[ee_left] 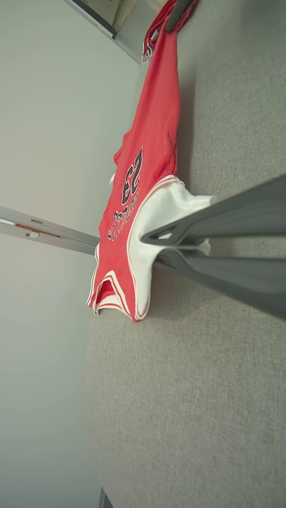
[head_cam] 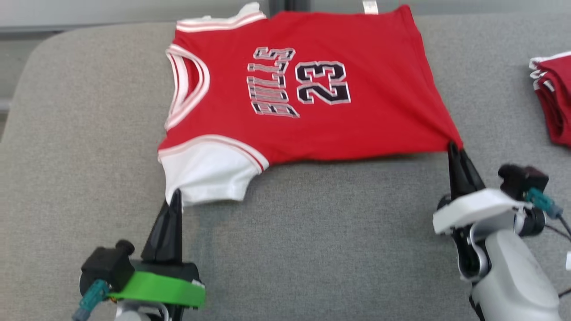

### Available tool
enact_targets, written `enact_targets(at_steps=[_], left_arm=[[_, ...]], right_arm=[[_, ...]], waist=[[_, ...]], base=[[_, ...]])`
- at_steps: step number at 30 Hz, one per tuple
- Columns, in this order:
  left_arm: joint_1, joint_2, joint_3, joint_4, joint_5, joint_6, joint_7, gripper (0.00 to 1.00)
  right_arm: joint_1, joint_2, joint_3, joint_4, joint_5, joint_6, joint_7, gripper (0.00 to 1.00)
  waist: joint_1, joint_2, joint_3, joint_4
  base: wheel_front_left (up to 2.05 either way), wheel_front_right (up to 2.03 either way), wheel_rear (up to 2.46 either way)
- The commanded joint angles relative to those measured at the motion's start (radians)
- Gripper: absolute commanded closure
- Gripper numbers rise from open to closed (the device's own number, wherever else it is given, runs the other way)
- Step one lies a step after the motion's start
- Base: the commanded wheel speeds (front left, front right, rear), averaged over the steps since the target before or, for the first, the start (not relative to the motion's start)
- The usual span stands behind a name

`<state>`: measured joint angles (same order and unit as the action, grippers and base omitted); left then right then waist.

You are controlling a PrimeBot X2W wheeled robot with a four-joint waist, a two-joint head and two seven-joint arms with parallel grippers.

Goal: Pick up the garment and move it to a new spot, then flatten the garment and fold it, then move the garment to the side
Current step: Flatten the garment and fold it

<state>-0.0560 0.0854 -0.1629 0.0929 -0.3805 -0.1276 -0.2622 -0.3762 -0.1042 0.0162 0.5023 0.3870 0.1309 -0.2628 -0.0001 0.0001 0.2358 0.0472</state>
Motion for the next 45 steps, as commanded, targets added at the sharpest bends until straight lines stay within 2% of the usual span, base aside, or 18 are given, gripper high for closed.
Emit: enact_targets(at_steps=[1, 15, 24, 29, 38, 45], left_arm=[[0.033, 0.001, -0.001, 0.001, -0.008, -0.003, -0.003, 1.0], [0.23, 0.056, -0.037, -0.032, -0.04, -0.003, 0.011, 1.0], [0.366, 0.068, -0.029, -0.147, -0.039, 0.039, 0.016, 1.0], [0.408, 0.075, -0.042, -0.188, -0.048, 0.047, 0.05, 1.0], [0.376, 0.061, -0.07, -0.121, -0.061, 0.042, 0.073, 1.0], [0.426, 0.106, -0.06, -0.14, -0.094, 0.023, 0.069, 1.0]], right_arm=[[0.037, -0.003, -0.003, -0.008, 0.004, -0.001, -0.002, 1.0], [0.315, 0.023, -0.027, -0.127, 0.027, -0.001, 0.039, 1.0], [0.459, 0.031, -0.058, -0.244, 0.024, -0.001, 0.107, 1.0], [0.507, 0.037, -0.069, -0.293, 0.028, -0.001, 0.144, 1.0], [0.494, 0.047, -0.059, -0.232, 0.02, -0.001, 0.157, 1.0], [0.468, 0.049, -0.037, -0.176, 0.031, -0.001, 0.147, 1.0]], waist=[[0.0001, -0.0001, -0.07, 0.009], [0.0001, -0.0001, -0.177, -0.02], [0.0001, -0.0001, -0.192, -0.027], [0.0001, -0.0001, -0.196, -0.026], [0.0001, -0.0001, -0.211, -0.031], [0.0001, -0.0001, -0.212, -0.038]], base=[[0.0, 0.0, 0.0], [0.0, 0.0, 0.0], [0.0, 0.0, 0.0], [0.0, 0.0, 0.0], [0.0, 0.0, 0.0], [0.0, 0.0, 0.0]])
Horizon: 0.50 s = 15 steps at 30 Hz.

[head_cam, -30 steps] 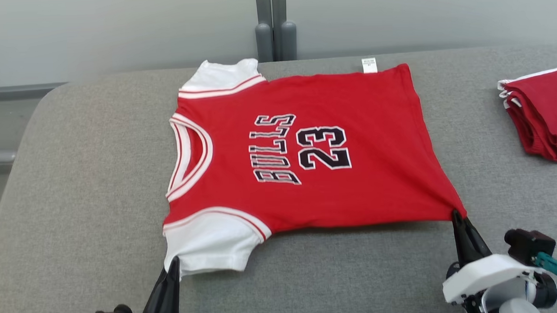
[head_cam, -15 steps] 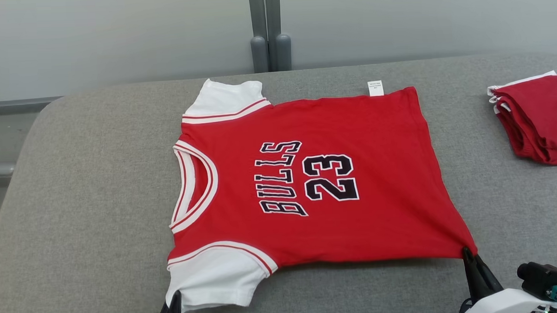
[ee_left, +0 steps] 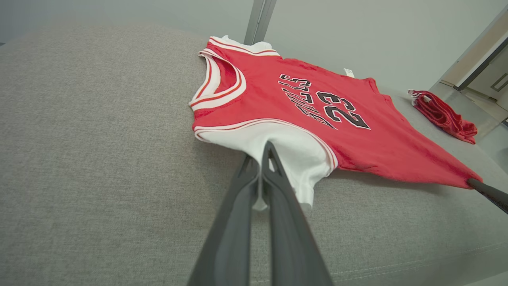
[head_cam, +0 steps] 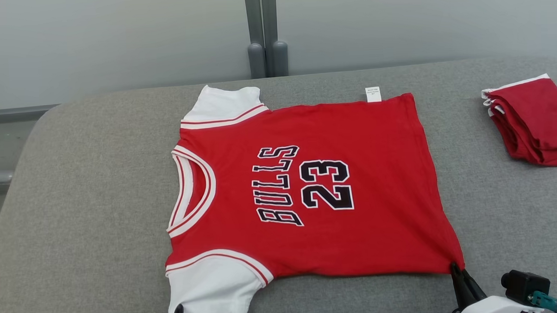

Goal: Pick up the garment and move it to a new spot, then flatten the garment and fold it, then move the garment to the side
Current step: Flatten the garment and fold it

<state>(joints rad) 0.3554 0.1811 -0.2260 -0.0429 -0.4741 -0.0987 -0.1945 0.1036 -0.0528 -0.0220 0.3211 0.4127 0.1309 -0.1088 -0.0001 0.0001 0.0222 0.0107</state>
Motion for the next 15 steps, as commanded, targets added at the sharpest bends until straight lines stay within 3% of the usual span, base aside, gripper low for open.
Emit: enact_targets(at_steps=[1, 8, 15], left_arm=[[0.017, 0.011, 0.003, -0.006, -0.006, -0.004, 0.004, 1.0], [-0.017, 0.01, -0.016, -0.029, -0.038, -0.015, 0.014, 1.0], [-0.224, -0.035, -0.051, 0.029, -0.007, -0.01, 0.029, 1.0]], right_arm=[[-0.015, -0.002, 0.003, 0.012, 0.006, -0.001, -0.007, 1.0], [-0.066, -0.001, 0.02, 0.057, 0.027, -0.001, -0.024, 1.0], [-0.13, -0.008, 0.028, 0.044, 0.061, 0.0, -0.042, 1.0]], waist=[[0.0001, -0.0001, 0.002, -0.002], [0.0001, -0.0001, 0.021, -0.006], [0.0001, -0.0001, 0.057, -0.009]], base=[[0.0, 0.0, 0.0], [0.0, 0.0, 0.0], [0.0, 0.0, 0.0]])
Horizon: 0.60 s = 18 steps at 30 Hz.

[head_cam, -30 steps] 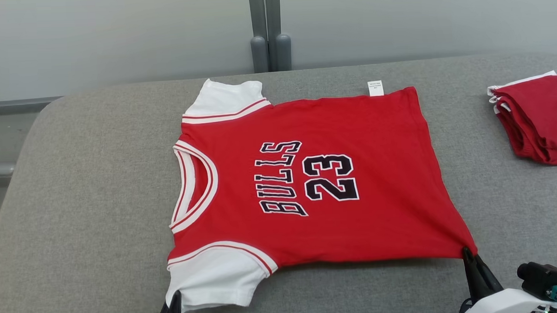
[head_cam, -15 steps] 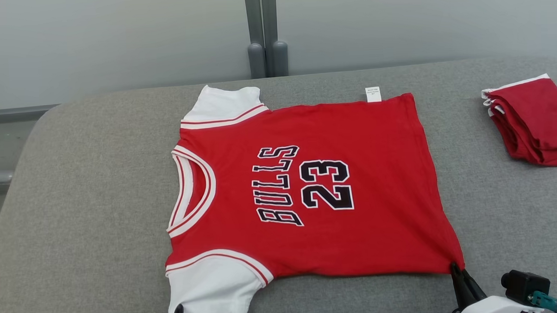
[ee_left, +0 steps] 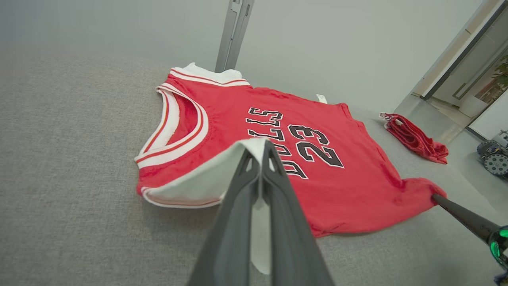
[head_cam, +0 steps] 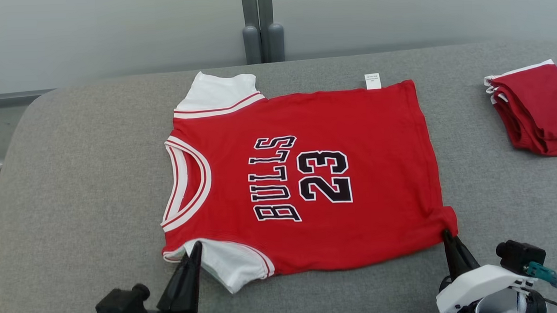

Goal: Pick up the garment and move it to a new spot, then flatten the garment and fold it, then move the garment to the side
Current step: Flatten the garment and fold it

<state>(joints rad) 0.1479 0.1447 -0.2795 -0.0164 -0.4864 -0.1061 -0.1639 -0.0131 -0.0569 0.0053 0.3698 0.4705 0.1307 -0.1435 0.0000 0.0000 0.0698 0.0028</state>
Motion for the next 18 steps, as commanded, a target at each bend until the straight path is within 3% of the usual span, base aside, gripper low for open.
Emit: enact_targets(at_steps=[1, 11, 18], left_arm=[[-0.05, -0.006, 0.0, 0.014, 0.006, -0.004, -0.004, 1.0], [-0.265, -0.019, 0.02, 0.187, 0.005, -0.009, -0.05, 1.0], [-0.395, -0.023, 0.052, 0.342, -0.008, -0.013, -0.08, 1.0]], right_arm=[[-0.024, -0.007, 0.003, -0.007, 0.008, 0.0, -0.007, 1.0], [-0.161, -0.023, 0.026, 0.015, 0.003, 0.0, -0.007, 1.0], [-0.294, -0.022, 0.013, 0.115, -0.013, 0.0, -0.029, 1.0]], waist=[[0.0, 0.0, 0.015, -0.002], [0.0, 0.0, 0.091, -0.018], [0.0, 0.0, 0.146, -0.021]], base=[[0.0, 0.0, 0.0], [0.0, 0.0, 0.0], [0.0, 0.0, 0.0]])
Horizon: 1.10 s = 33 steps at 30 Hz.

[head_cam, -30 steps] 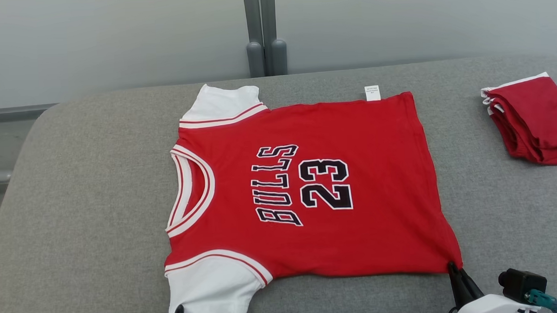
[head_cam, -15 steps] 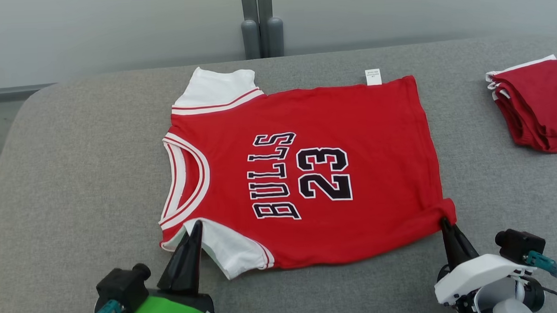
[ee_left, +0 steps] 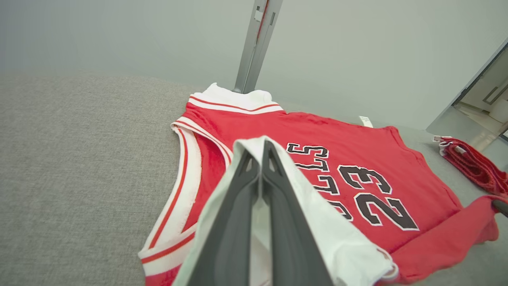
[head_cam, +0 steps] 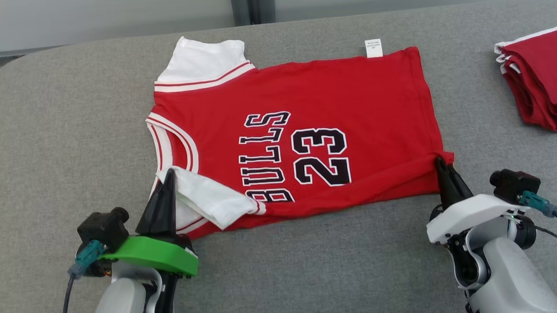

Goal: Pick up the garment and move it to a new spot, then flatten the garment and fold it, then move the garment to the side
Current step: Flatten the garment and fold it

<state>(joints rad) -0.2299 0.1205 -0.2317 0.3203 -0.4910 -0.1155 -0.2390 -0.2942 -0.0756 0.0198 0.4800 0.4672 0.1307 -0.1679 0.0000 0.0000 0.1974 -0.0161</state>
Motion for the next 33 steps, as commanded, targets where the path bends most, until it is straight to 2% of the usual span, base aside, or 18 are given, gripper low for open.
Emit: enact_targets(at_steps=[1, 19, 20, 21, 22, 23, 24, 25, 26, 33], left_arm=[[-0.033, 0.0, 0.006, 0.022, -0.003, -0.004, -0.008, 1.0], [-0.277, -0.001, 0.064, 0.269, 0.039, -0.009, -0.026, 1.0], [-0.282, -0.002, 0.071, 0.276, 0.043, -0.009, -0.027, 1.0], [-0.286, -0.004, 0.076, 0.28, 0.046, -0.009, -0.027, 1.0], [-0.29, -0.007, 0.083, 0.284, 0.051, -0.009, -0.026, 1.0], [-0.294, -0.009, 0.09, 0.285, 0.055, -0.009, -0.027, 0.98], [-0.299, -0.012, 0.097, 0.284, 0.059, -0.009, -0.026, 0.55], [-0.3, -0.015, 0.101, 0.282, 0.065, -0.009, -0.026, 0.18], [-0.3, -0.019, 0.106, 0.28, 0.071, -0.009, -0.026, 0.0], [-0.252, -0.027, 0.13, 0.237, 0.1, -0.013, -0.026, 0.0]], right_arm=[[-0.028, -0.003, -0.002, 0.02, -0.01, 0.0, -0.008, 1.0], [-0.269, 0.004, 0.029, 0.263, -0.05, 0.0, -0.059, 1.0], [-0.276, 0.005, 0.031, 0.273, -0.051, 0.0, -0.064, 0.92], [-0.281, 0.005, 0.03, 0.282, -0.05, 0.0, -0.067, 0.78], [-0.288, 0.006, 0.031, 0.292, -0.048, 0.0, -0.068, 0.26], [-0.293, 0.007, 0.033, 0.297, -0.047, 0.0, -0.072, 0.0], [-0.301, 0.007, 0.031, 0.303, -0.052, 0.0, -0.077, 0.0], [-0.305, 0.005, 0.03, 0.307, -0.061, 0.0, -0.08, 0.0], [-0.31, 0.003, 0.028, 0.31, -0.068, 0.0, -0.084, 0.0], [-0.3, -0.004, 0.005, 0.266, -0.095, 0.0, -0.098, 0.0]], waist=[[0.0, 0.0, 0.024, -0.002], [0.0, 0.0, 0.111, -0.016], [0.0, 0.0, 0.112, -0.017], [0.0, 0.0, 0.112, -0.018], [0.0, 0.0, 0.112, -0.018], [0.0, 0.0, 0.111, -0.018], [0.0, 0.0, 0.11, -0.018], [0.0, 0.0, 0.108, -0.018], [0.0, 0.0, 0.106, -0.017], [0.0, 0.0, 0.079, -0.009]], base=[[0.0, 0.0, 0.0], [0.0, 0.0, 0.0], [0.0, 0.0, 0.0], [0.0, 0.0, 0.0], [0.0, 0.0, 0.0], [0.0, 0.0, 0.0], [0.0, 0.0, 0.0], [0.0, 0.0, 0.0], [0.0, 0.0, 0.0], [0.0, 0.0, 0.0]])
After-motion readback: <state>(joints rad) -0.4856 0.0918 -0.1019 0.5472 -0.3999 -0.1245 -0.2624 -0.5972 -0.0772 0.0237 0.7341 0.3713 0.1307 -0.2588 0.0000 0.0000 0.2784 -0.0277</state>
